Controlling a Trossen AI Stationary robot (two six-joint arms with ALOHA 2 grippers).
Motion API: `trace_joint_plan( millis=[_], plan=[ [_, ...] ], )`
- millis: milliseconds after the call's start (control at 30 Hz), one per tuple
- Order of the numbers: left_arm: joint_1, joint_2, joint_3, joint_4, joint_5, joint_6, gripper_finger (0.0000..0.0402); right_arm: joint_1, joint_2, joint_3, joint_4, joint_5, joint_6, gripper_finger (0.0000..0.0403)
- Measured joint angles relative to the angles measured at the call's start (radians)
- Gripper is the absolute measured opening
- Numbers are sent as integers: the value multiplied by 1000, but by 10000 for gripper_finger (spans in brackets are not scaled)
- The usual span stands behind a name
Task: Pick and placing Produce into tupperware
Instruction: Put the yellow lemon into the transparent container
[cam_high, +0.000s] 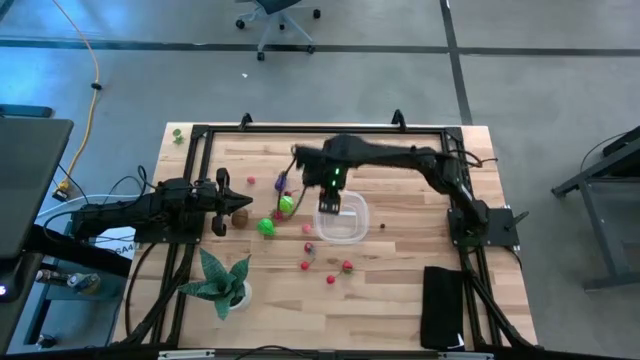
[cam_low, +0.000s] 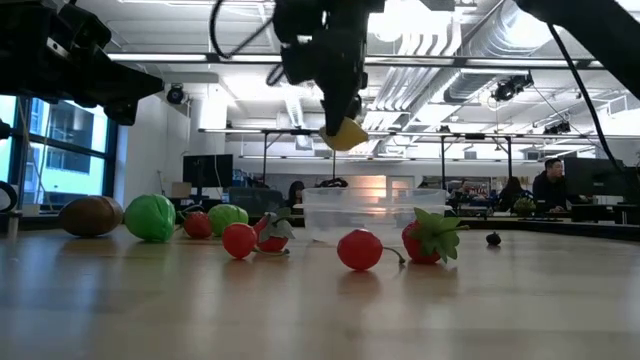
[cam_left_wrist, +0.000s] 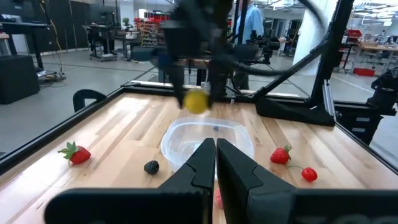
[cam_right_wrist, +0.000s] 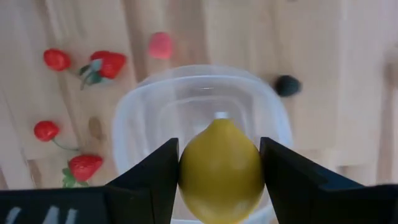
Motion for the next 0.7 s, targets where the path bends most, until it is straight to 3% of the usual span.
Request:
trace_joint_plan(
  millis=[200, 433, 700],
  plan=[
    [0, 0, 0, 0, 0, 0, 5, 74, 7, -14, 77, 36, 27, 184],
    [0, 0, 0, 0, 0, 0, 5, 67, 12, -236, 185, 70, 29, 184],
    [0, 0, 0, 0, 0, 0, 5, 56, 9, -360, 295, 73, 22, 184]
  ],
)
